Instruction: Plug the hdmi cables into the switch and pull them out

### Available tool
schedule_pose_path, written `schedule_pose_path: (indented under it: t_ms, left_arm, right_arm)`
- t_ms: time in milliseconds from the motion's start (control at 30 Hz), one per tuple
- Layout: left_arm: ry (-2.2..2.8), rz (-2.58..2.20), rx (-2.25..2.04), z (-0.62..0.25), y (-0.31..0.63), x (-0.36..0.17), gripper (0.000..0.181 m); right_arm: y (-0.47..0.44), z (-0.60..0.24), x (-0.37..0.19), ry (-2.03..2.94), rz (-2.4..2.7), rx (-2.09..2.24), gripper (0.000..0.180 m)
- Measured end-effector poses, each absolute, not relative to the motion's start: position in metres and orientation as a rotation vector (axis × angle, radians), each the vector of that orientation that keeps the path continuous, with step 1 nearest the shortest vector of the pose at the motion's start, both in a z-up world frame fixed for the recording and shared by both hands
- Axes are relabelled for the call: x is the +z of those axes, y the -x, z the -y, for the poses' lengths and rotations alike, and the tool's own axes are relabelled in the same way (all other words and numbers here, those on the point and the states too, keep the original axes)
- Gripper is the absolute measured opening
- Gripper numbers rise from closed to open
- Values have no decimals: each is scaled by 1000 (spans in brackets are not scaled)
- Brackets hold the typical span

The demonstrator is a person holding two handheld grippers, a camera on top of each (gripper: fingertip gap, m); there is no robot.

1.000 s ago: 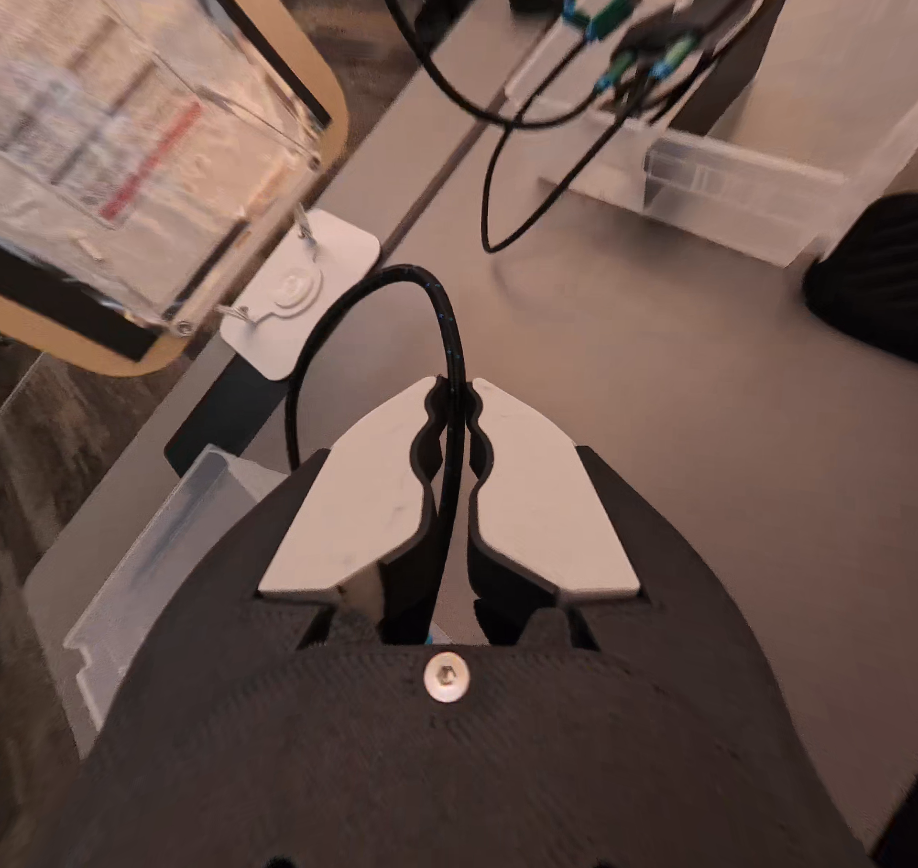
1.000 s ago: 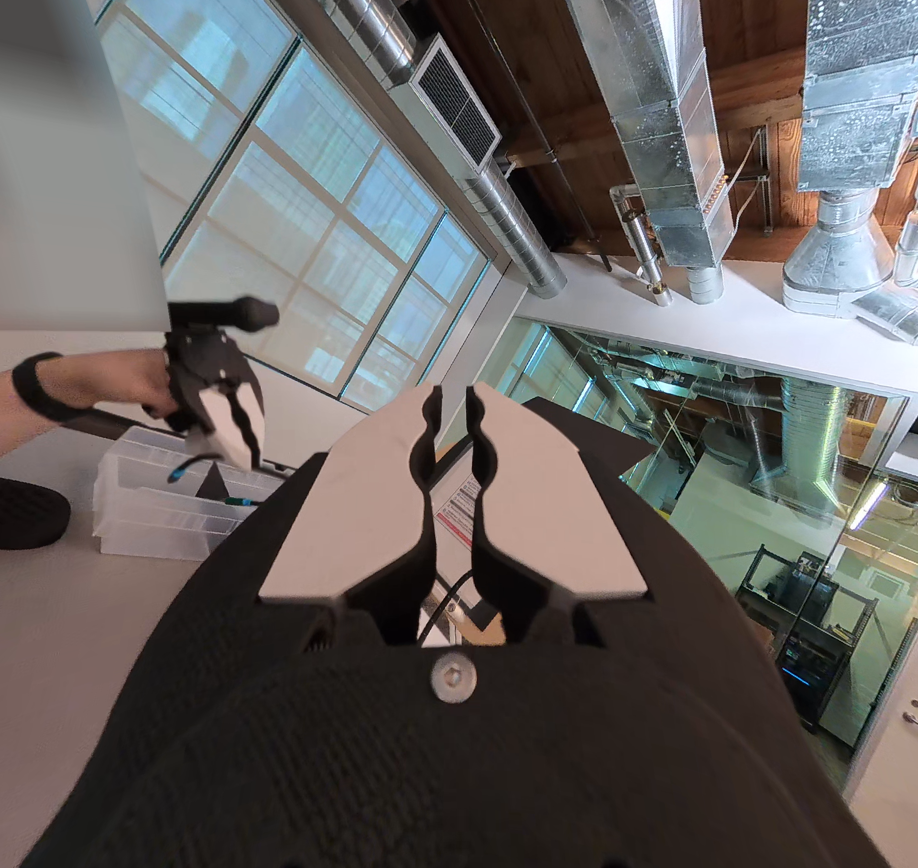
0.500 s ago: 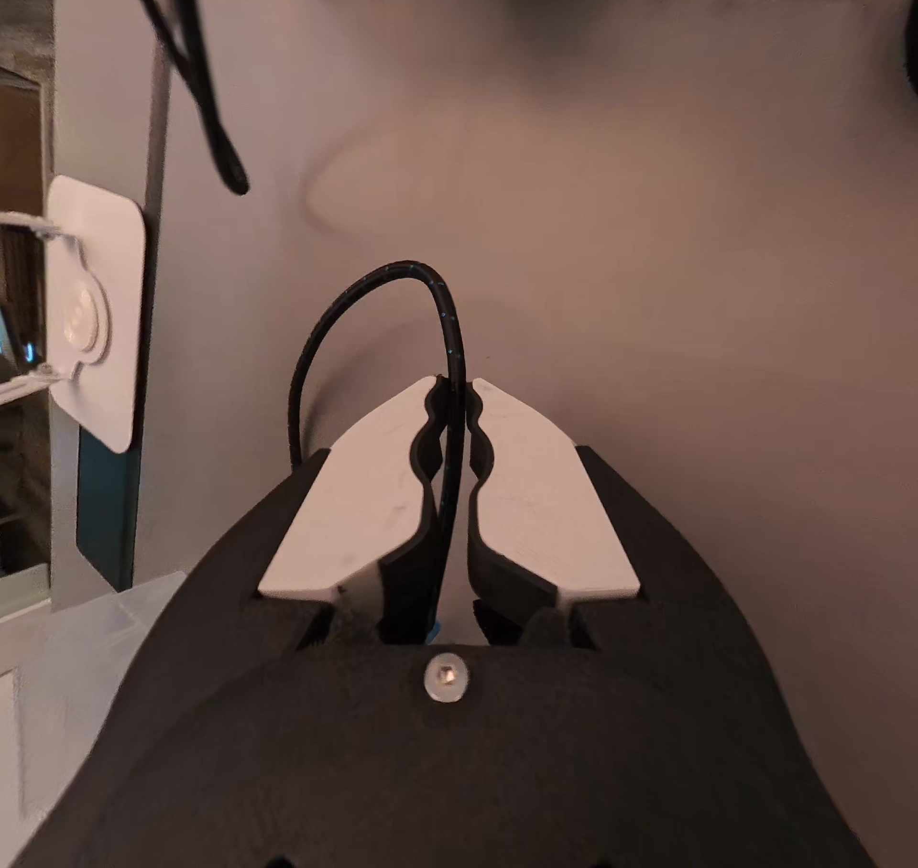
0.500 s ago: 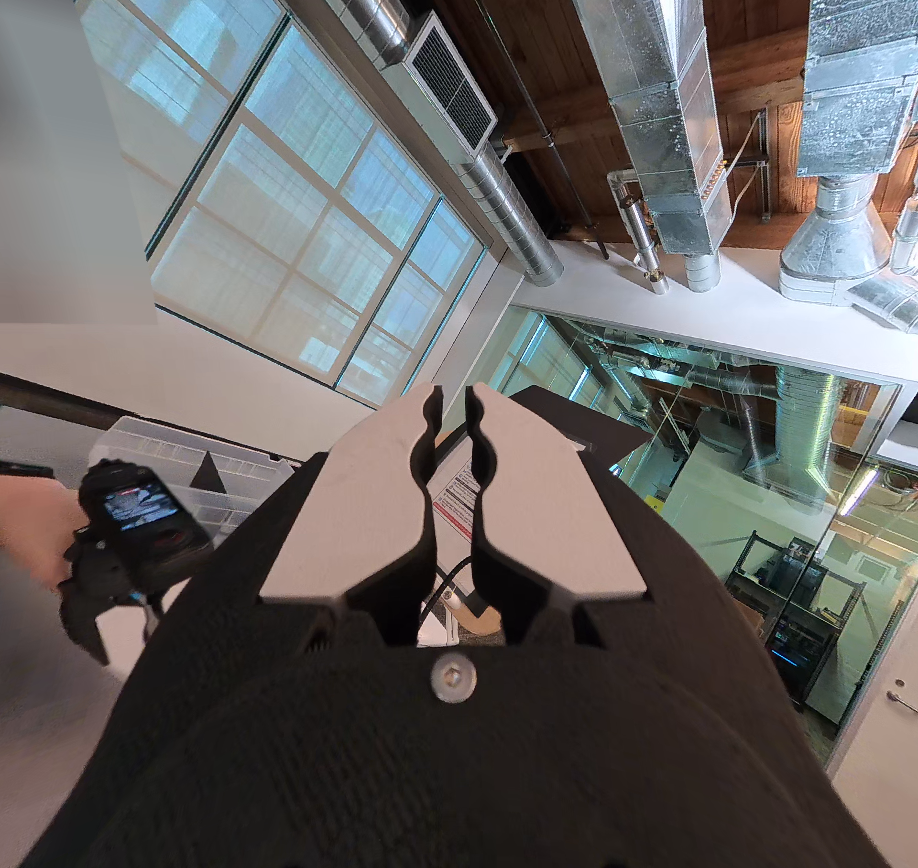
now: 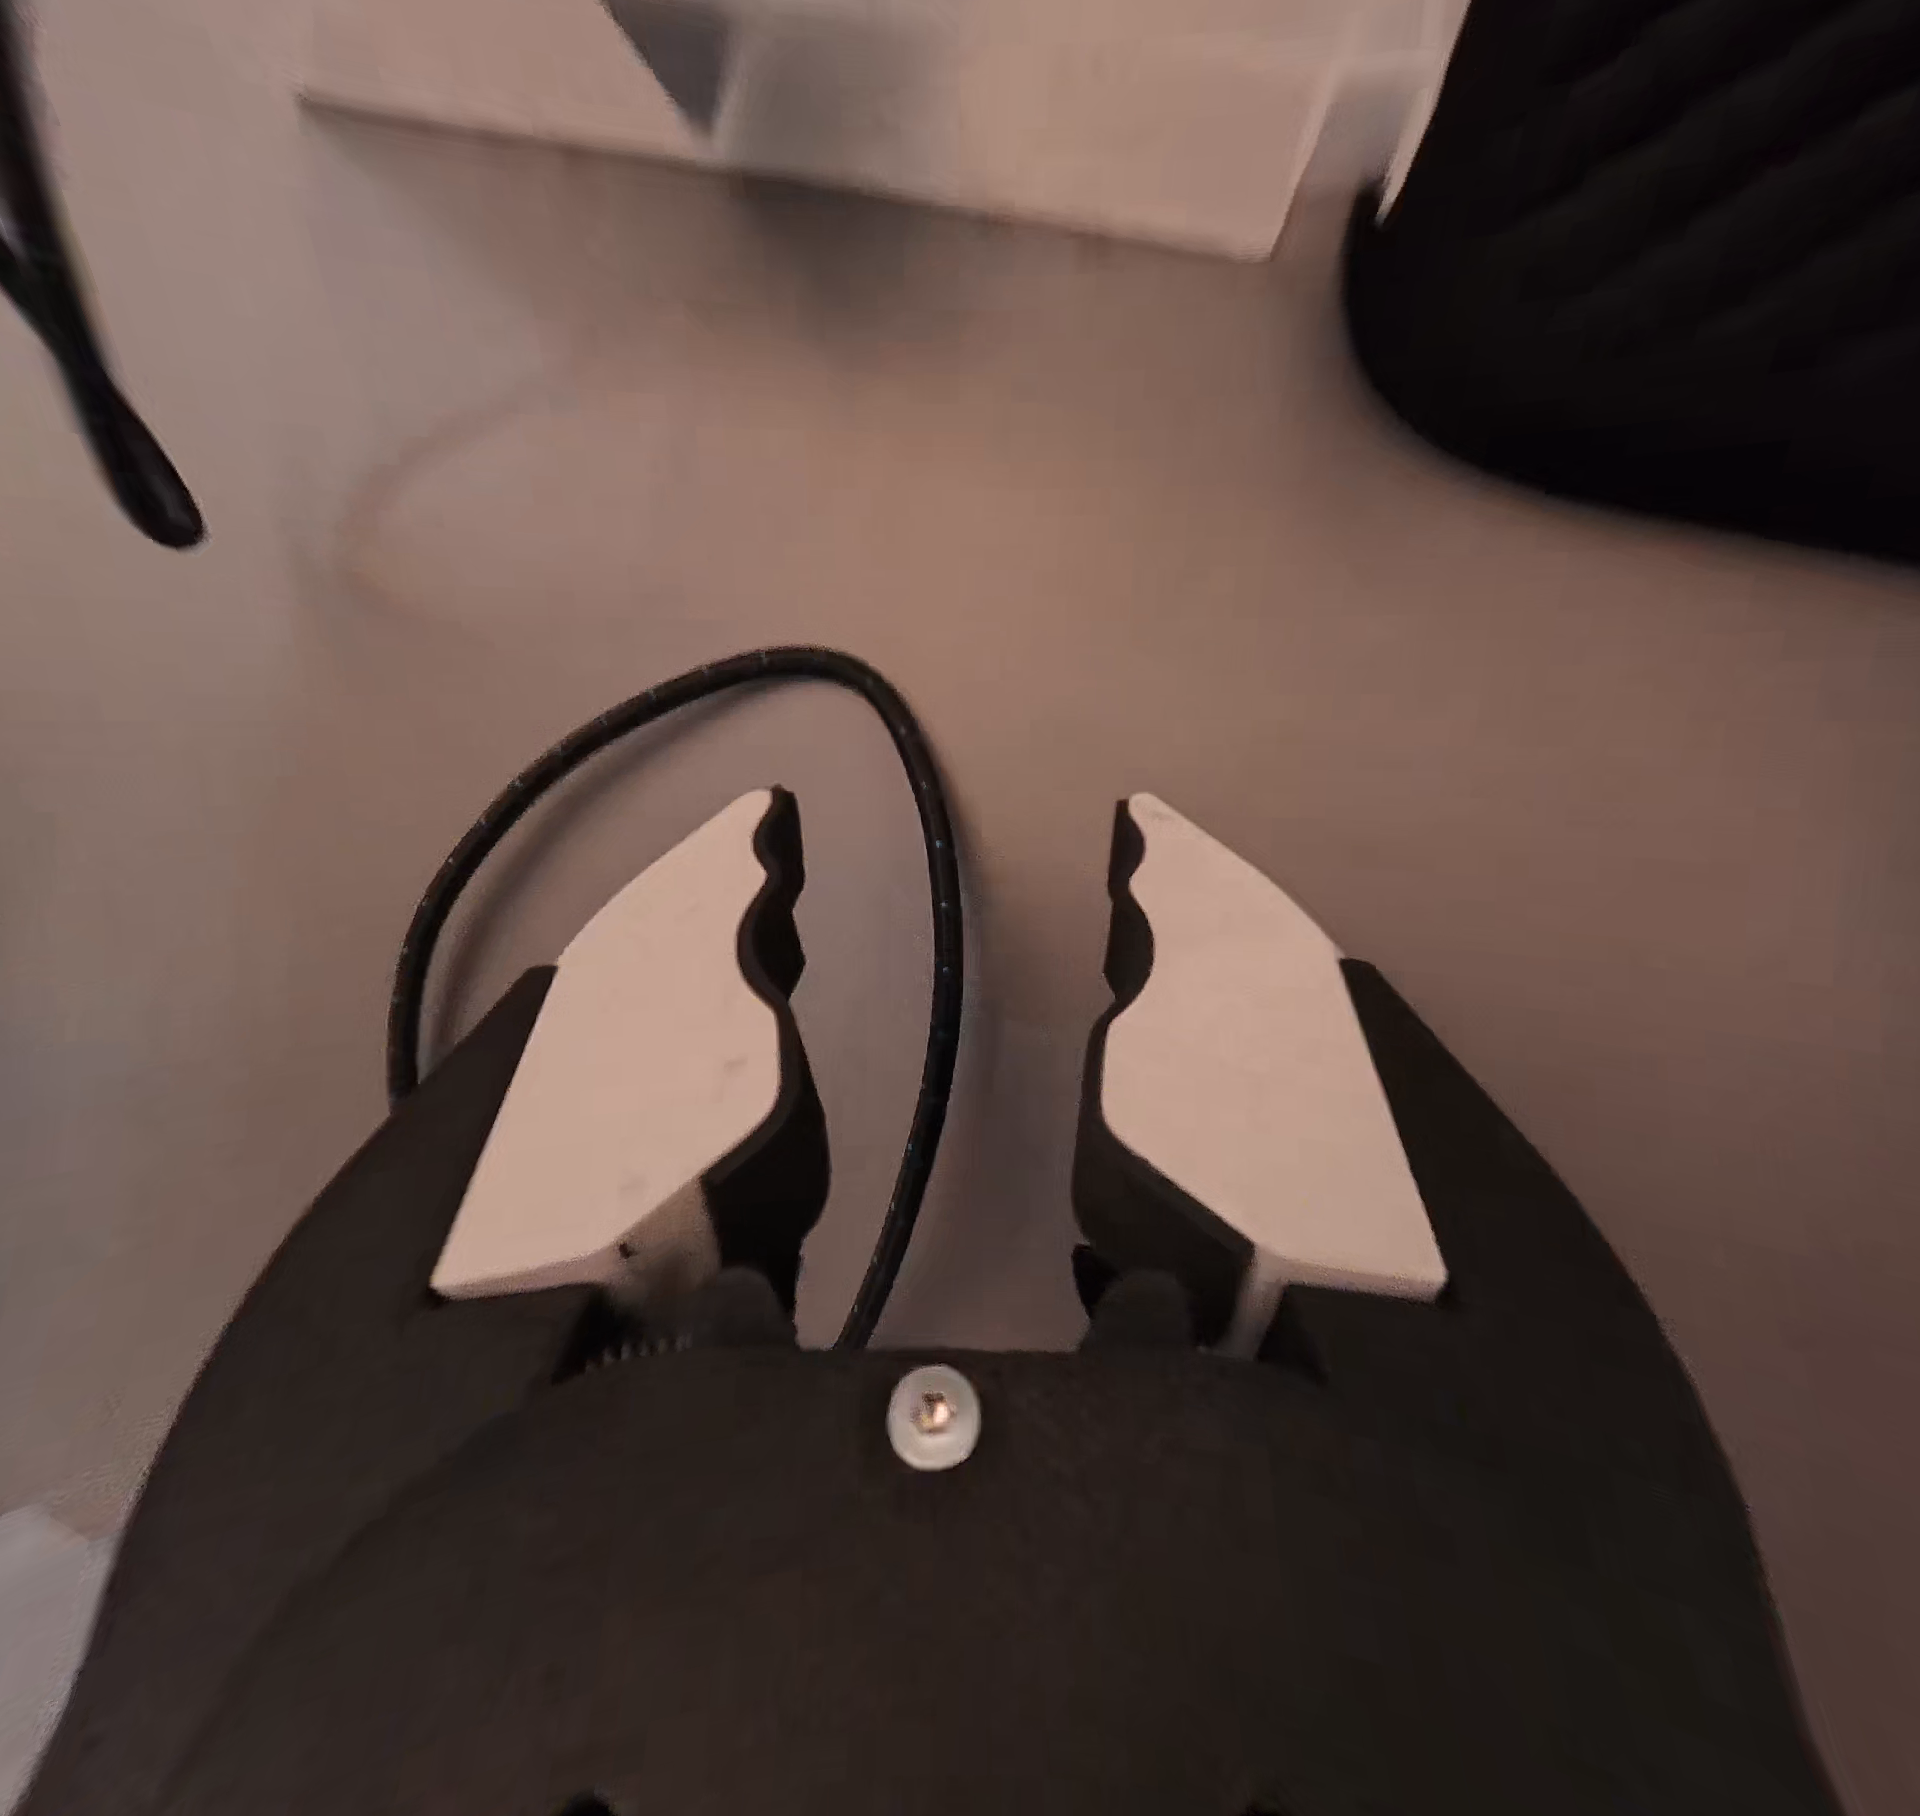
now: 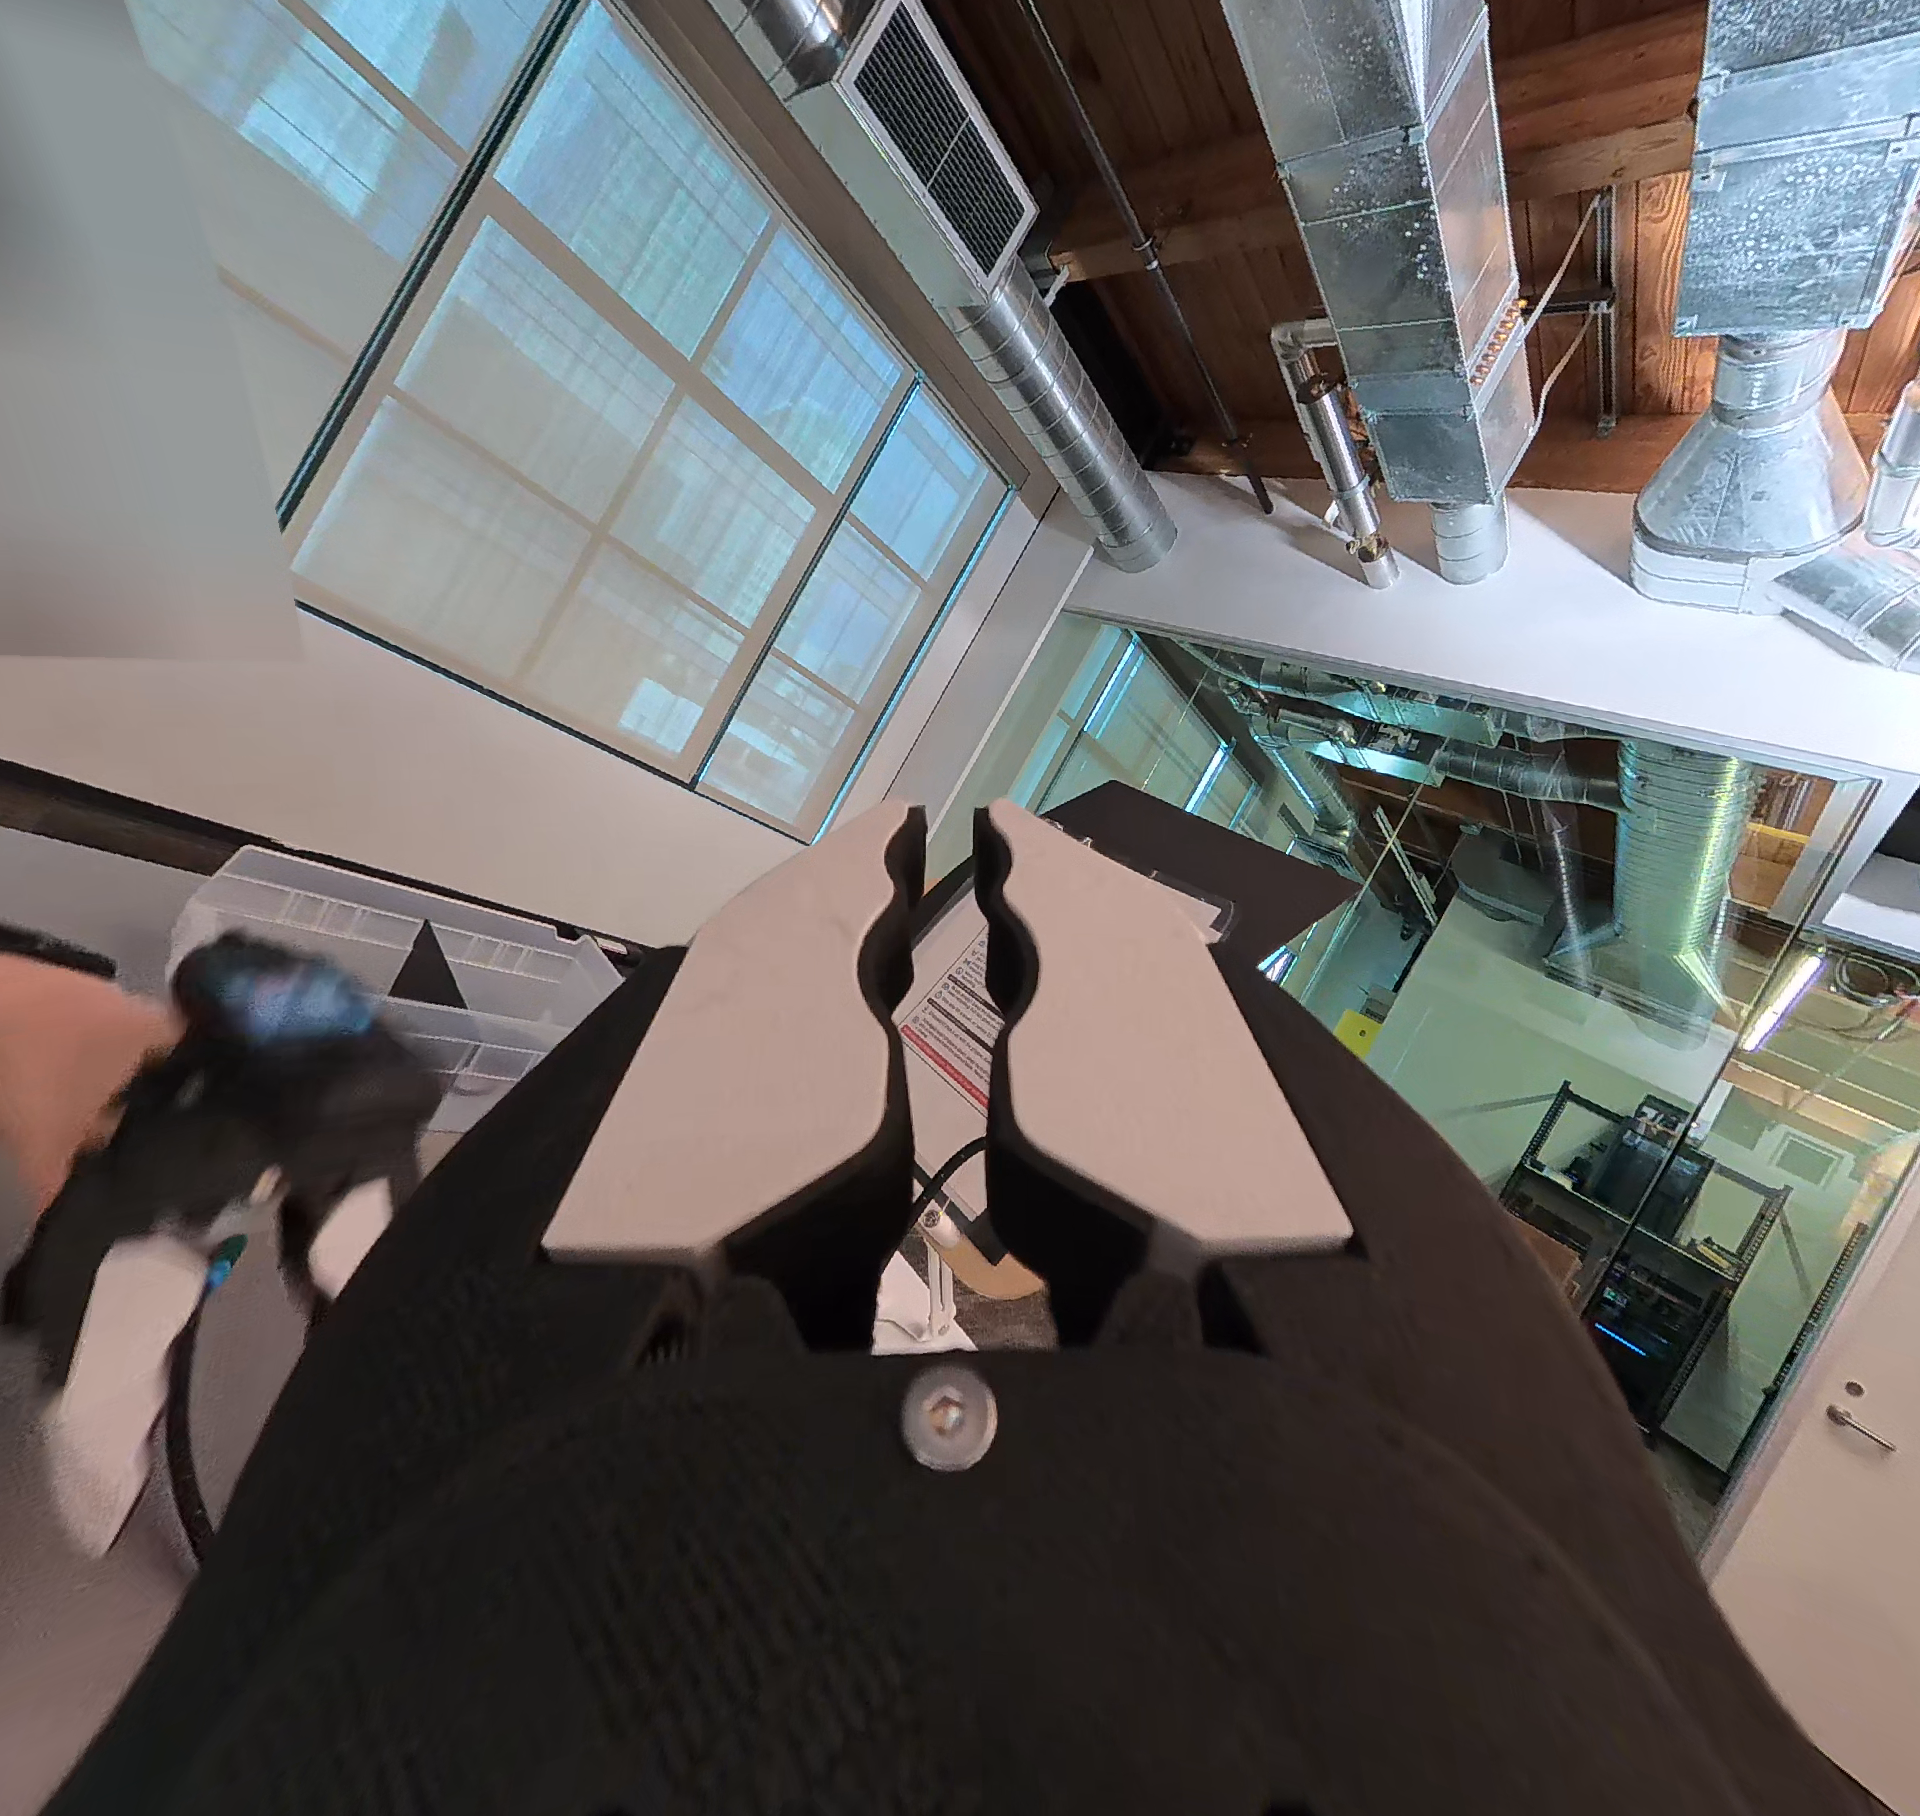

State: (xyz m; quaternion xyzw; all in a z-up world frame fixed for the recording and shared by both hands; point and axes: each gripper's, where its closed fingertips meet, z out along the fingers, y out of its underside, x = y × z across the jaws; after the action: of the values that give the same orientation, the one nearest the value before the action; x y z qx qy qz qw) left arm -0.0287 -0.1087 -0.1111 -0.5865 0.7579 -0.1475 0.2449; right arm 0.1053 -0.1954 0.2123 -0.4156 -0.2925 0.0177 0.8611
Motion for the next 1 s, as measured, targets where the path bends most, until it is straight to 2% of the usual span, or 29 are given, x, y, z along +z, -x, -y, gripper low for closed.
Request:
schedule_pose_path:
  t_ms: [100, 200, 300, 333, 400, 533, 800, 933, 1000]
  left_arm:
    - [1580, -1851, -644, 86, 31, -44, 59]
    - [1563, -1451, -695, 13, 66, 39, 61]
    - [1688, -1119, -624, -74, 144, 75, 67]
    - [1742, -1059, -600, -99, 170, 73, 74]
    - [1824, -1037, -600, -143, 203, 61, 76]
    - [1872, -1220, -510, -210, 236, 24, 68]
    - [2045, -1720, -75, -255, 289, -71, 73]
    - [1988, -1880, 13, -266, 298, -97, 68]
    - [1946, -2007, 101, -265, 304, -111, 75]
  right_arm:
    - [-104, 193, 212, 877, 617, 33, 9]
    - [-103, 190, 211, 888, 621, 25, 9]
    - [-104, 184, 208, 913, 624, 1, 8]
    - [-104, 182, 207, 921, 623, -8, 9]
    - [-106, 180, 206, 926, 621, -11, 9]
    - [-110, 177, 205, 928, 606, 2, 9]
    - [-110, 172, 201, 957, 611, -33, 8]
    - [-114, 168, 198, 970, 605, -36, 8]
    - [-115, 167, 198, 968, 604, -23, 8]
